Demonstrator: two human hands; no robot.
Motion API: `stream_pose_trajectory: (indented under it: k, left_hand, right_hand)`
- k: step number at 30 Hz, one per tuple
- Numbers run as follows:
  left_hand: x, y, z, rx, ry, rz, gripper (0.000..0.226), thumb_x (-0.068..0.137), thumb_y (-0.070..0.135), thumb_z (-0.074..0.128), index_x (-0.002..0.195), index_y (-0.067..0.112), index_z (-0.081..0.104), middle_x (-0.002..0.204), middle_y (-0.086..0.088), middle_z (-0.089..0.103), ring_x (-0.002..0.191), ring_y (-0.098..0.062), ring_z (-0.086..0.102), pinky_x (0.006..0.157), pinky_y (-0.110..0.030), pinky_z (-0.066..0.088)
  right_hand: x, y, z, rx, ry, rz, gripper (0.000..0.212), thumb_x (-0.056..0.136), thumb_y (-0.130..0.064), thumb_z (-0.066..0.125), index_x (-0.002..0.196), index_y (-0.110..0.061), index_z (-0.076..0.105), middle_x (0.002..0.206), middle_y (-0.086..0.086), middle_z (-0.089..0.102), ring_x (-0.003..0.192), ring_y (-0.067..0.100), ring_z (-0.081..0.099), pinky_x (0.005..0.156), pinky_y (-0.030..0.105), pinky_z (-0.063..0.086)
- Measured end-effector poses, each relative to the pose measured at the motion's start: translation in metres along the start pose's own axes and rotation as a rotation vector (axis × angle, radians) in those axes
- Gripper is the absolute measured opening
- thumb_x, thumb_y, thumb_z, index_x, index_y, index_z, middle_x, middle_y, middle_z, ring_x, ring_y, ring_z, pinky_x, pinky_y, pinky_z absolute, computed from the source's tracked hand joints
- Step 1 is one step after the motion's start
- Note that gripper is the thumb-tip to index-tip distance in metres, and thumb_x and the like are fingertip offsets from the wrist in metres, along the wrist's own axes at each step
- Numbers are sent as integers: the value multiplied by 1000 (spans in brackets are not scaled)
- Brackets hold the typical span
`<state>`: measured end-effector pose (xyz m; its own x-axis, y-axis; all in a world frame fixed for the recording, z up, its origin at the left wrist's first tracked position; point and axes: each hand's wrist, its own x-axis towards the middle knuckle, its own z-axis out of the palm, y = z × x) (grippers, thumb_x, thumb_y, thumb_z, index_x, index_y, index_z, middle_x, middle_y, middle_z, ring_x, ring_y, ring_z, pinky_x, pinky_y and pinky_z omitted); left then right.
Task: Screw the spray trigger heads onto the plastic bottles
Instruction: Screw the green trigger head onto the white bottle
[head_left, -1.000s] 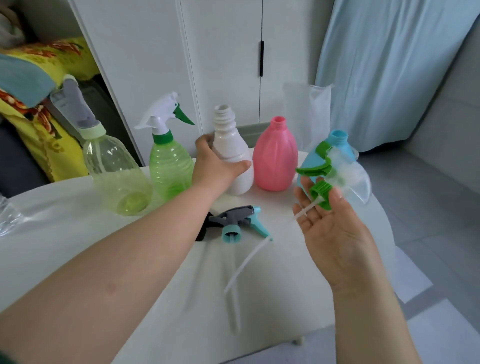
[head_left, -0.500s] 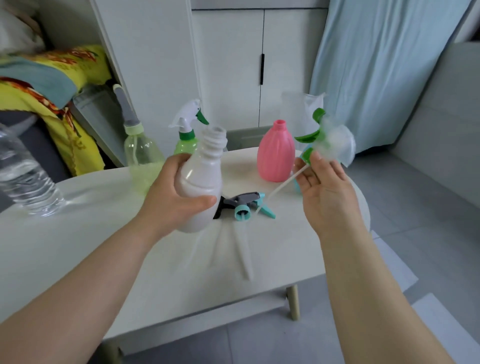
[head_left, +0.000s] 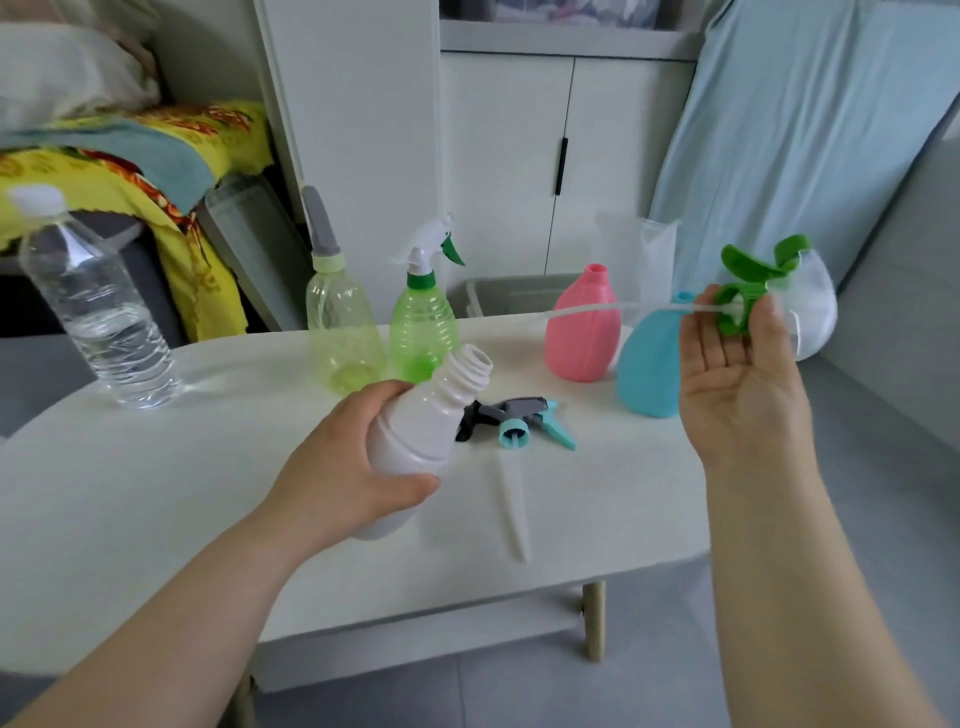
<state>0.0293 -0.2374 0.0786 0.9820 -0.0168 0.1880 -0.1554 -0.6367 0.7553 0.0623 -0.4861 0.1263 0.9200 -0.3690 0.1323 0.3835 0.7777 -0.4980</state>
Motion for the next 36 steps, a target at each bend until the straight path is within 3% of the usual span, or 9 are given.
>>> stream_pose_trajectory:
  k: [2, 5, 9, 13, 16, 25, 30, 36]
  left_hand:
    - [0, 1, 2, -16, -5, 0, 72, 54, 28, 80, 115, 37, 43, 114, 7, 53, 98, -16, 52, 81, -30, 38]
    - [0, 4, 4, -33, -17, 5, 73, 47, 36, 74, 112, 41, 41, 113, 9, 52, 99, -14, 51, 82, -29, 37]
    - [-1, 8, 9, -77, -23, 45, 70, 51, 31, 80, 102, 51, 36, 109, 15, 52, 97, -9, 50, 79, -23, 36]
    - [-3, 11, 15, -158, -40, 63, 68, 54, 23, 81, 95, 56, 38, 100, 28, 50, 90, 13, 49, 71, -8, 37]
    - [-6, 15, 20, -240, -23, 70, 67, 53, 20, 82, 91, 56, 40, 95, 29, 52, 83, 24, 47, 65, 3, 37]
    - [-15, 5, 19, -402, -34, 34, 62, 40, 34, 76, 91, 55, 47, 90, 29, 63, 84, 16, 55, 63, 3, 39]
    - [-17, -7, 21, -451, -42, 15, 60, 42, 31, 76, 88, 59, 49, 90, 42, 59, 83, 13, 57, 62, 1, 40]
    - [-17, -5, 20, -439, -37, 51, 64, 43, 35, 75, 90, 66, 45, 97, 42, 55, 87, 15, 54, 64, 3, 38]
  right_hand:
    - [0, -1, -2, -21, -9, 5, 38, 92, -19, 45, 64, -18, 71, 63, -6, 72, 65, 5, 68, 64, 17, 54]
    - [-1, 2, -2, -74, -37, 15, 20, 92, -17, 45, 81, -16, 61, 63, -7, 71, 67, 4, 68, 67, 17, 54]
    - [-3, 7, 3, -142, -81, 44, 14, 89, -15, 47, 84, -14, 60, 67, -5, 71, 69, 6, 68, 67, 19, 54]
    - [-12, 17, 16, -398, -234, 40, 22, 85, -12, 53, 70, -19, 68, 69, -7, 72, 69, 6, 66, 68, 21, 54]
    - [-25, 36, 25, -577, -387, 107, 15, 74, -13, 60, 65, -19, 70, 66, -8, 72, 68, 6, 66, 67, 21, 54]
    - [-34, 66, 32, -648, -627, 297, 18, 68, -14, 63, 78, -25, 72, 82, -10, 74, 87, 8, 67, 85, 28, 53]
    - [-36, 74, 33, -772, -684, 291, 17, 67, -11, 64, 79, -22, 71, 78, -8, 74, 81, 7, 68, 71, 22, 55]
    - [-36, 78, 37, -629, -716, 371, 24, 67, -5, 65, 79, -24, 73, 75, -11, 73, 76, 5, 68, 66, 19, 53]
